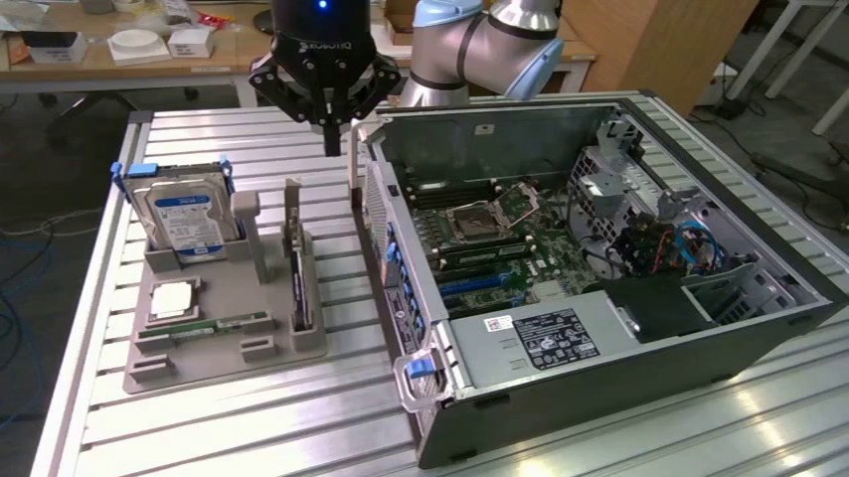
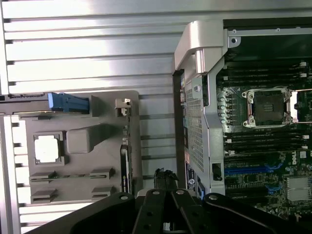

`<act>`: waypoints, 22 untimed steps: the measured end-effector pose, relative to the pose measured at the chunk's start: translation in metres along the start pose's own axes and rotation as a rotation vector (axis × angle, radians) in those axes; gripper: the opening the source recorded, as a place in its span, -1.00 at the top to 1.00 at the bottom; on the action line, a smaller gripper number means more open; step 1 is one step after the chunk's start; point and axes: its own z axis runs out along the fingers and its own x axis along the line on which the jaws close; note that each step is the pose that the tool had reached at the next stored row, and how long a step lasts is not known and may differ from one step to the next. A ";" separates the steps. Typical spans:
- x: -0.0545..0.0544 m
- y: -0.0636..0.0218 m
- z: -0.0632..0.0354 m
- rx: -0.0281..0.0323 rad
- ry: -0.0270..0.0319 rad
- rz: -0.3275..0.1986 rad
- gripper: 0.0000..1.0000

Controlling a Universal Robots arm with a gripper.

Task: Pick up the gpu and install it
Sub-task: 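Reach for the gpu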

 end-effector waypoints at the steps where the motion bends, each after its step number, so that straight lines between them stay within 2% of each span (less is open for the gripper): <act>1: 0.001 0.0000 0.0000 0.0000 0.0000 0.000 0.80; 22: 0.014 -0.0011 -0.0003 -0.0001 0.0000 0.000 0.80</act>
